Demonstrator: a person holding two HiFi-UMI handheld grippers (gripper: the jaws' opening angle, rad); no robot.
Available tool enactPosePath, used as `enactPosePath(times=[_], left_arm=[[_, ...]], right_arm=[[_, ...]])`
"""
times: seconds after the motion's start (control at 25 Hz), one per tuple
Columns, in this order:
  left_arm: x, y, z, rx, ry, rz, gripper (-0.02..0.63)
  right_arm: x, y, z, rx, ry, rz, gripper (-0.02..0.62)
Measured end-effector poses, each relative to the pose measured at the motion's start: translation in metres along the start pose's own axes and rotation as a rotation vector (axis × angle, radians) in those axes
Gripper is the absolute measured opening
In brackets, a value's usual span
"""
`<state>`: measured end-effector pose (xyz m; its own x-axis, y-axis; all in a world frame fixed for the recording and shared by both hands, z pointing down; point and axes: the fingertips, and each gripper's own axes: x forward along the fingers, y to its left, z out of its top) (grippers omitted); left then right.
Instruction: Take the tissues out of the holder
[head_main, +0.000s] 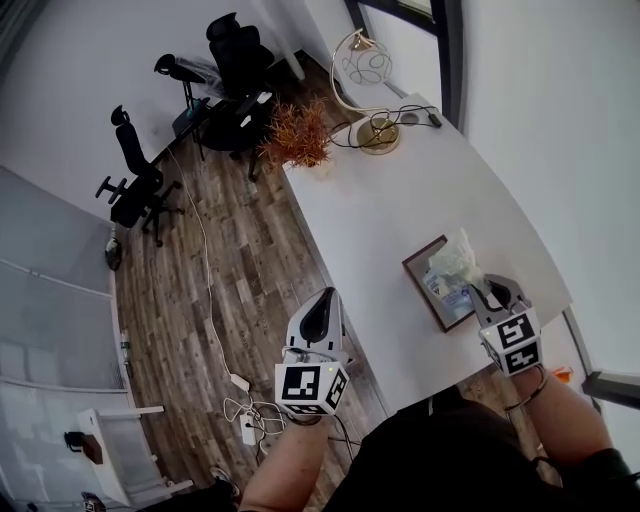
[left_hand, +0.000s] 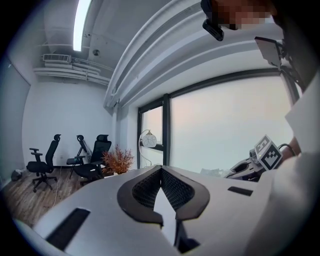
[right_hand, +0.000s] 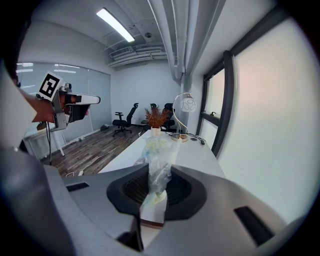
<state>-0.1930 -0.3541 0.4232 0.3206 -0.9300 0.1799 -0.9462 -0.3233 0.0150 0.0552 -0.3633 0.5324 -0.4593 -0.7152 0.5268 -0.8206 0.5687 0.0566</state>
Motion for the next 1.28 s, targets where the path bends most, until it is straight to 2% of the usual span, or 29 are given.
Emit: enactPosePath(times=[0.2, 0.84, 1.08, 1.28], left_arm=[[-0.002, 0.0, 0.01, -0.001, -0.016, 0.004, 0.008], [-0.013, 0.003, 0.095, 0.069, -0.157, 0.021, 0.008], [-0.017, 0.01, 0.126, 0.011, -0.197, 0.007, 0.008], [-0.016, 0.023, 0.15, 0.028, -0.235, 0.029, 0.008]], right_arm=[[-0.008, -0.008, 0.019, -0.007, -0.032, -0.017, 0.064], [-0.044, -0.025, 0.089, -0.08, -0.165, -0.064, 0.064], [-0.054, -0.028, 0.128, -0.081, -0.217, -0.06, 0.064], [-0.061, -0.044, 0.161, -0.087, -0.264, -0.082, 0.064]])
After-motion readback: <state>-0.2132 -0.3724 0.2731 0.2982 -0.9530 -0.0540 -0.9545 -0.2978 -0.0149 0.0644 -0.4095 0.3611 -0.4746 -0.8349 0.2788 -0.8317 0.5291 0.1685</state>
